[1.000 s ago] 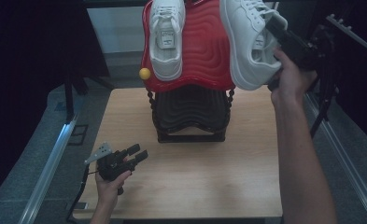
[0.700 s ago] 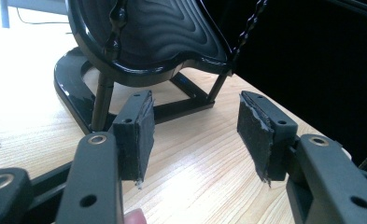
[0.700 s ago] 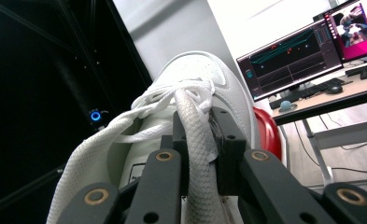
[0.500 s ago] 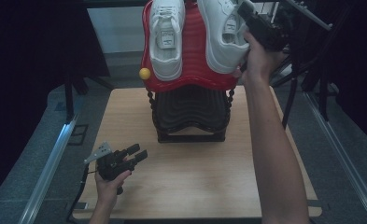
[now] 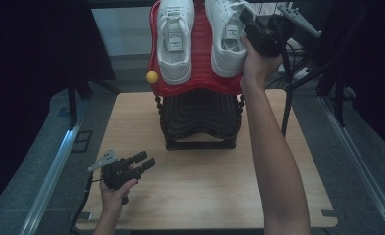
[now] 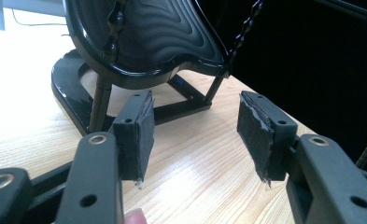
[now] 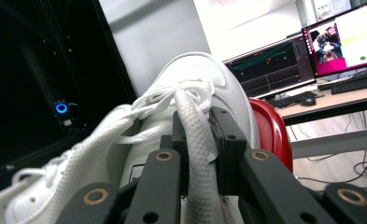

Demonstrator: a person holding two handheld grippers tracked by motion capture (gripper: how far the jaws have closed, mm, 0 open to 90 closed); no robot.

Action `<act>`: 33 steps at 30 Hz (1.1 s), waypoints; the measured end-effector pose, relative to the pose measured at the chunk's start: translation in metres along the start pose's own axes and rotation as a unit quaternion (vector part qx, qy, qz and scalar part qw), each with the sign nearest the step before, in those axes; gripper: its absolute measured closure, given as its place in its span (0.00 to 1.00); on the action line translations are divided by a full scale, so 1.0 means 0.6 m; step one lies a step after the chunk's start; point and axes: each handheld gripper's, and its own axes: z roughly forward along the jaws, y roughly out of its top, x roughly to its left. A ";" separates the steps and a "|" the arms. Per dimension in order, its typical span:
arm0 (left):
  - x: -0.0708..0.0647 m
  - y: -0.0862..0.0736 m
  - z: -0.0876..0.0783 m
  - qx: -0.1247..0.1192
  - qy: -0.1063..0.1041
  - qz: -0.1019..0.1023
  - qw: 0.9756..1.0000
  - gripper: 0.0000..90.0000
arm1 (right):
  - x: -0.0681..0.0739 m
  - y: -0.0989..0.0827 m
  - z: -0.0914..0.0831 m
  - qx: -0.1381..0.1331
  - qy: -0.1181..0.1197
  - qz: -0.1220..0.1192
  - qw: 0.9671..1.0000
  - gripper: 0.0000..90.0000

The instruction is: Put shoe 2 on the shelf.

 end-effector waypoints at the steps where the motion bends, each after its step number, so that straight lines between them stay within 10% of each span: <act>1: 0.000 0.000 0.000 0.000 0.000 0.000 1.000 0.52 | 0.000 -0.003 0.001 0.002 -0.001 -0.003 1.000 0.90; 8: -0.001 -0.001 -0.002 0.003 -0.001 0.002 1.000 0.52 | 0.007 -0.021 0.008 0.015 -0.017 -0.038 0.999 0.88; 12: -0.002 0.000 -0.003 0.001 -0.001 0.001 1.000 0.52 | 0.016 -0.024 0.010 0.028 0.002 -0.076 0.997 0.71; 19: -0.002 0.000 -0.003 0.001 -0.001 0.001 1.000 0.52 | 0.016 -0.009 -0.007 0.044 0.044 -0.052 0.997 0.48; 33: -0.001 0.001 -0.004 0.003 0.006 0.002 1.000 0.52 | -0.019 0.014 -0.130 0.046 0.117 -0.067 0.990 0.50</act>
